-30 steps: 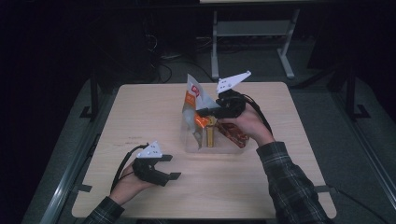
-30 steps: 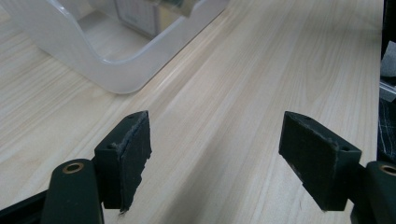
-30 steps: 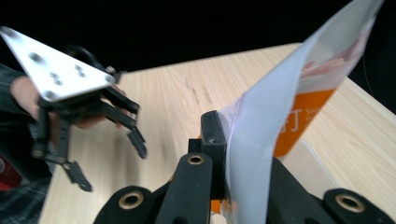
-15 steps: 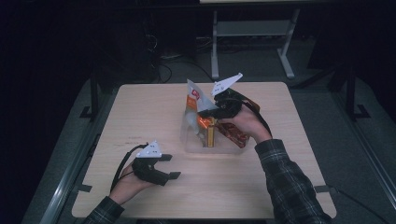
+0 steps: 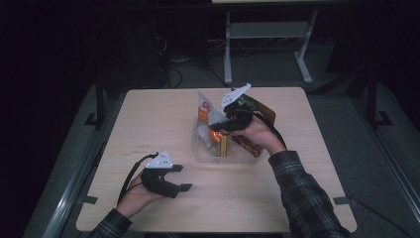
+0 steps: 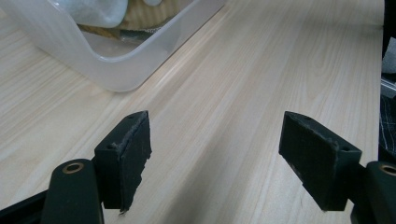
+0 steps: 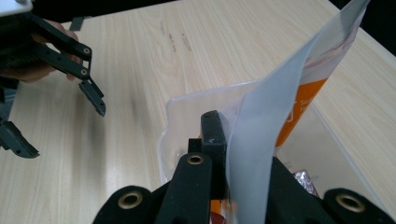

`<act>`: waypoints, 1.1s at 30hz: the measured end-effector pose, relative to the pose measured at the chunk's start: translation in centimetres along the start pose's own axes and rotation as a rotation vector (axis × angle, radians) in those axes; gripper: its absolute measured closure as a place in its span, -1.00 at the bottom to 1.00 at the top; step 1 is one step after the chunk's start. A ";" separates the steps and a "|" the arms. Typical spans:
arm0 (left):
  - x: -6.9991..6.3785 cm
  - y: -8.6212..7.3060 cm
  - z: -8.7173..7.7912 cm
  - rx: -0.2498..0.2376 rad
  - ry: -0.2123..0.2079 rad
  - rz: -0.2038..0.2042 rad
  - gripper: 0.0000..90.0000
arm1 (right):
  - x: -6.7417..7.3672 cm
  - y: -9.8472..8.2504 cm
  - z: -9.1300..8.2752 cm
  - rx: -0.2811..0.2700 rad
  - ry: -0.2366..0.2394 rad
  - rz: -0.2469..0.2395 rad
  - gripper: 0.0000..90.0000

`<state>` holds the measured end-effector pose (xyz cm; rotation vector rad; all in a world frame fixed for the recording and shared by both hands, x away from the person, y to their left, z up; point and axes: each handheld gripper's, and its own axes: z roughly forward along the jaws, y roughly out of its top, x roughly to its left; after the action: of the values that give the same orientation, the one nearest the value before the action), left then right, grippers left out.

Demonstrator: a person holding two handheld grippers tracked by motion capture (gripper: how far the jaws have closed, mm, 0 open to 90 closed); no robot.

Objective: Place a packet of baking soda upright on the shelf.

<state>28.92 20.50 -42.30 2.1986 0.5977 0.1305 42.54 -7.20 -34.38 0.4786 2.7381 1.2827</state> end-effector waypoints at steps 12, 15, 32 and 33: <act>-0.2 0.0 0.3 0.012 -0.009 0.000 -0.45 | -0.1 -0.1 -0.1 -0.007 -0.029 0.008 0.88; -0.2 0.0 0.3 0.016 -0.011 0.006 -0.45 | 0.0 -0.1 -0.1 0.006 -0.043 0.019 0.68; -0.4 0.0 0.5 0.016 -0.018 0.004 -0.45 | 3.4 -2.2 -3.5 -0.101 -0.107 0.097 -0.19; -0.4 0.0 0.5 0.017 -0.020 0.007 -0.45 | 3.7 -2.5 -3.6 -0.110 -0.111 0.098 -0.19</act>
<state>28.73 19.97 -42.56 2.2160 0.5825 0.1076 37.72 -10.22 -33.70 0.6590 2.5673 1.3760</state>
